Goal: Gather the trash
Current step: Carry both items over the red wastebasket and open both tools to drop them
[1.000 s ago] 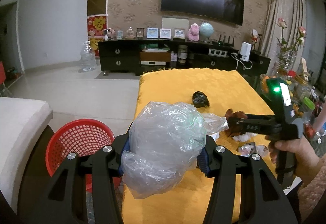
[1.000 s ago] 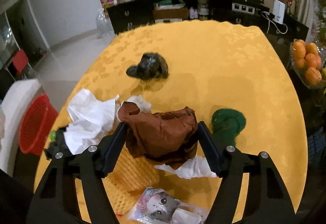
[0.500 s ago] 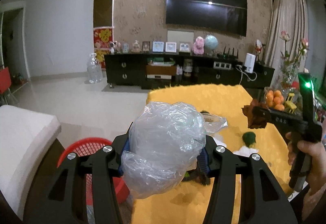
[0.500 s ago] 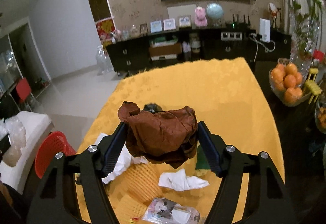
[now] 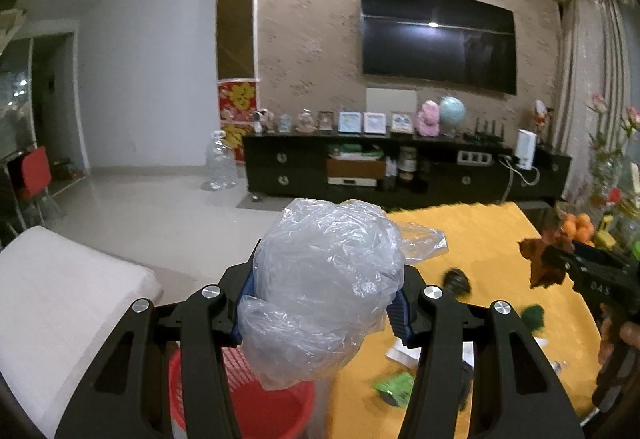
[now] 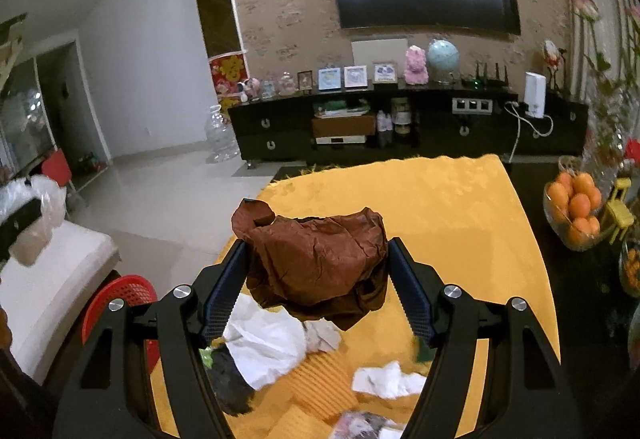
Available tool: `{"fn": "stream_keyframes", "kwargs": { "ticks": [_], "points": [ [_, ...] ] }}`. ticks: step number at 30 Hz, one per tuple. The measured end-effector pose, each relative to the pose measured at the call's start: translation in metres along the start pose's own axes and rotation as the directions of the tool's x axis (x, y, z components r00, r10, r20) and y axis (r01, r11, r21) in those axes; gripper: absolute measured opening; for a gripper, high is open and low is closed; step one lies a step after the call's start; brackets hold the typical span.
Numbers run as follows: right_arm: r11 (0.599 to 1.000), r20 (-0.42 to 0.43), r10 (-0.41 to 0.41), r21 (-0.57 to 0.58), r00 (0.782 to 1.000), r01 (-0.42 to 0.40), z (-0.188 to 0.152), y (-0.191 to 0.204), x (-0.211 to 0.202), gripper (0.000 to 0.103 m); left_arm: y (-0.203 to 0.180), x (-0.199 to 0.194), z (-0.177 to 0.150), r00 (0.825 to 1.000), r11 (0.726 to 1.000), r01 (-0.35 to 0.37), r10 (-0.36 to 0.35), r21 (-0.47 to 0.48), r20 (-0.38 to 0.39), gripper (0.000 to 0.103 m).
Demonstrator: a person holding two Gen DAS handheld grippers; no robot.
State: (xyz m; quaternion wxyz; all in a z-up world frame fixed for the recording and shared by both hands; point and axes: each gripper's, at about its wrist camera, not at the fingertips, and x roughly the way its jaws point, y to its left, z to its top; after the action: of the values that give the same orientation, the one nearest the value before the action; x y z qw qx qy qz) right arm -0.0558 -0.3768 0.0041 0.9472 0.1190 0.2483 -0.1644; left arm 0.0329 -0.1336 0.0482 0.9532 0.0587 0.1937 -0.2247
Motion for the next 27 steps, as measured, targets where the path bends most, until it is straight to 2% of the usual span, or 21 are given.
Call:
{"fn": "stream_keyframes", "kwargs": {
  "ticks": [4, 7, 13, 21, 27],
  "points": [
    [0.998, -0.004, 0.03, -0.049, 1.0, -0.03, 0.013, 0.025, 0.012, 0.068, 0.025, 0.003, -0.002, 0.999, 0.998, -0.043, 0.044, -0.049, 0.014, 0.051],
    [0.993, 0.001, 0.062, -0.099, 0.998, -0.062, 0.025, 0.05, 0.02, 0.068, 0.049, 0.01, -0.006, 0.997, 0.992, -0.073, 0.072, -0.1, -0.017, 0.051],
    [0.973, -0.011, 0.184, -0.143, 0.983, -0.184, 0.046, 0.101, 0.04, 0.068, 0.083, 0.01, -0.011, 0.99, 0.978, -0.136, 0.131, -0.155, -0.048, 0.051],
    [0.904, -0.095, 0.351, -0.223, 0.932, -0.364, 0.051, 0.169, 0.065, 0.069, 0.124, 0.02, -0.027, 0.968, 0.951, -0.234, 0.208, -0.203, -0.141, 0.051],
    [0.857, -0.188, 0.414, -0.249, 0.891, -0.451, 0.028, 0.204, 0.083, 0.069, 0.133, 0.023, -0.046, 0.949, 0.944, -0.281, 0.247, -0.172, -0.194, 0.051]
  ]
}}
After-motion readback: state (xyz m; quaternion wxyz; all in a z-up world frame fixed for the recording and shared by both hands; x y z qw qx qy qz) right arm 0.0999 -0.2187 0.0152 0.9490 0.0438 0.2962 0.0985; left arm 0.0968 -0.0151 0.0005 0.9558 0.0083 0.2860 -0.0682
